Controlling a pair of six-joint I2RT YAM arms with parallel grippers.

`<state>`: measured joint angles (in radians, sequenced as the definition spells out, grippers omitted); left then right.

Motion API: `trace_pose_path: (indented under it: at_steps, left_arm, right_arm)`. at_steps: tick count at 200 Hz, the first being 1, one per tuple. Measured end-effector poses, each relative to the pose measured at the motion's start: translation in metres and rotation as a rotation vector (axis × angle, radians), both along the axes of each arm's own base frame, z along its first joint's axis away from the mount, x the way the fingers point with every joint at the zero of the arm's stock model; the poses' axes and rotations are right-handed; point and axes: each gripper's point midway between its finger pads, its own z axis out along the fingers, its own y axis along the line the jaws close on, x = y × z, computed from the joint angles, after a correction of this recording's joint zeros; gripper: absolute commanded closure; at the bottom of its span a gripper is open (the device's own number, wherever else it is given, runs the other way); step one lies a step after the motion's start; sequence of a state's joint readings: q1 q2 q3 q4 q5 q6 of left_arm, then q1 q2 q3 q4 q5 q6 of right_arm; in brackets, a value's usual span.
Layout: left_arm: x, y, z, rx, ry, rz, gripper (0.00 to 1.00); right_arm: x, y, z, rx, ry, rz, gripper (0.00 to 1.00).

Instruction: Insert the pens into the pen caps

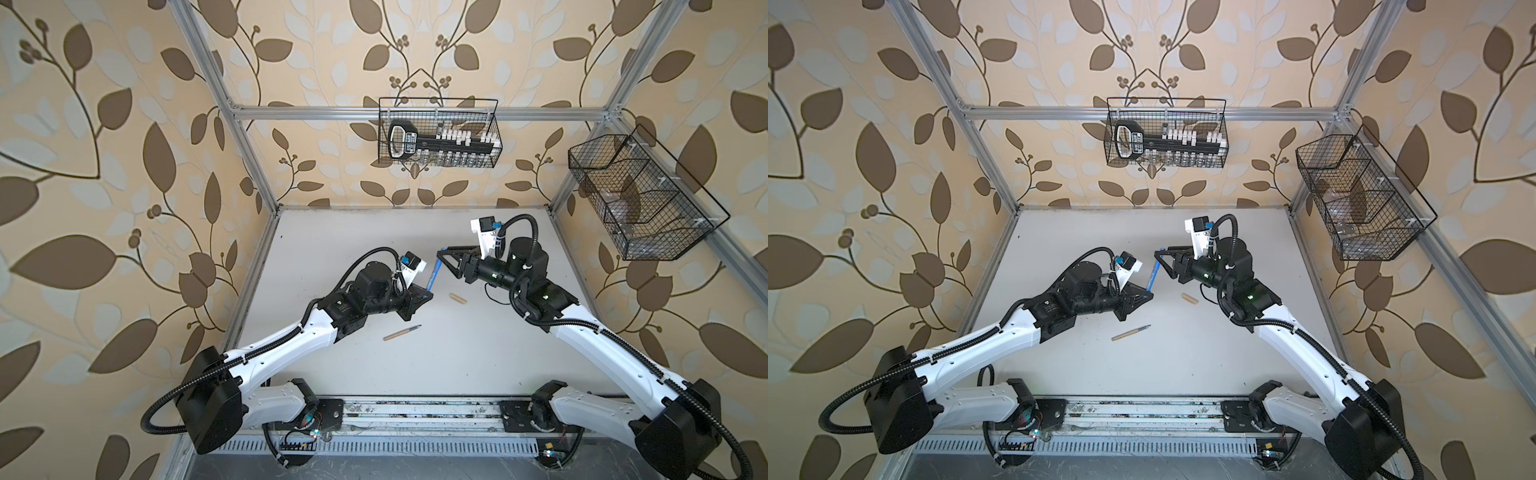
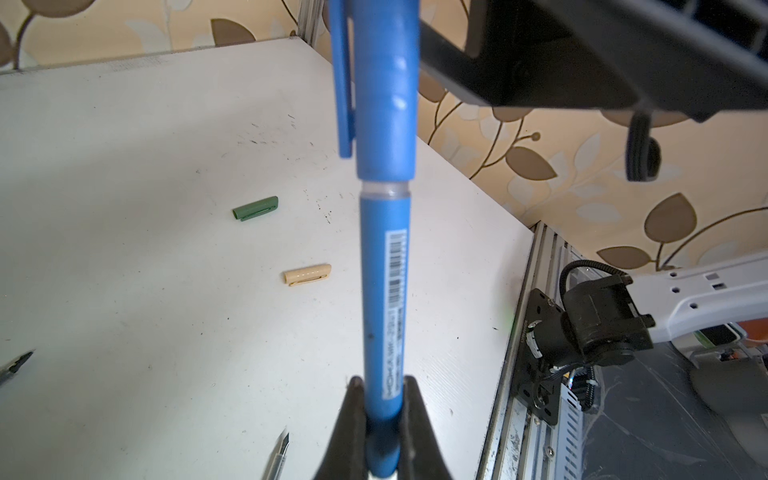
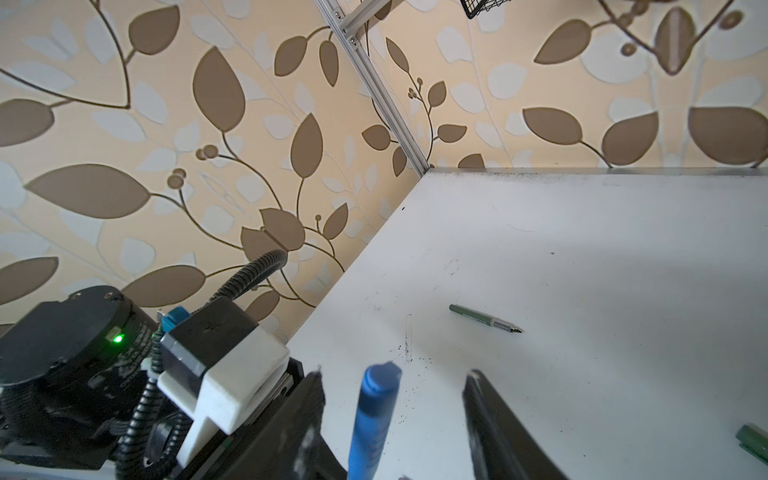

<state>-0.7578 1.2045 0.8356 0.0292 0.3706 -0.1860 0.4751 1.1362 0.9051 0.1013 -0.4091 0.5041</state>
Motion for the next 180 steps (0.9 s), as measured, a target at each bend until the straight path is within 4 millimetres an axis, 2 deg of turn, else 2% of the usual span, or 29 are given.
trace_pose_path:
  at_steps: [78,115,161,180]
  left_arm:
    - [-0.002,0.0,-0.002,0.002,0.007,-0.01,1.0]
    - [-0.002,0.0,-0.003,0.003,0.009,-0.011,1.0]
    - [-0.001,-0.002,-0.007,0.012,0.017,-0.01,1.0]
    - [0.0,-0.001,-0.008,0.014,0.016,-0.004,1.0]
  right_arm:
    - [0.003,0.009,-0.002,-0.005,0.003,0.03,0.5]
    - [0.003,0.009,0.0,-0.001,-0.004,0.031,0.57]
    - [0.002,0.011,0.005,0.003,-0.013,0.042,0.78]
    - [0.003,0.012,0.002,-0.002,-0.008,0.044,0.9]
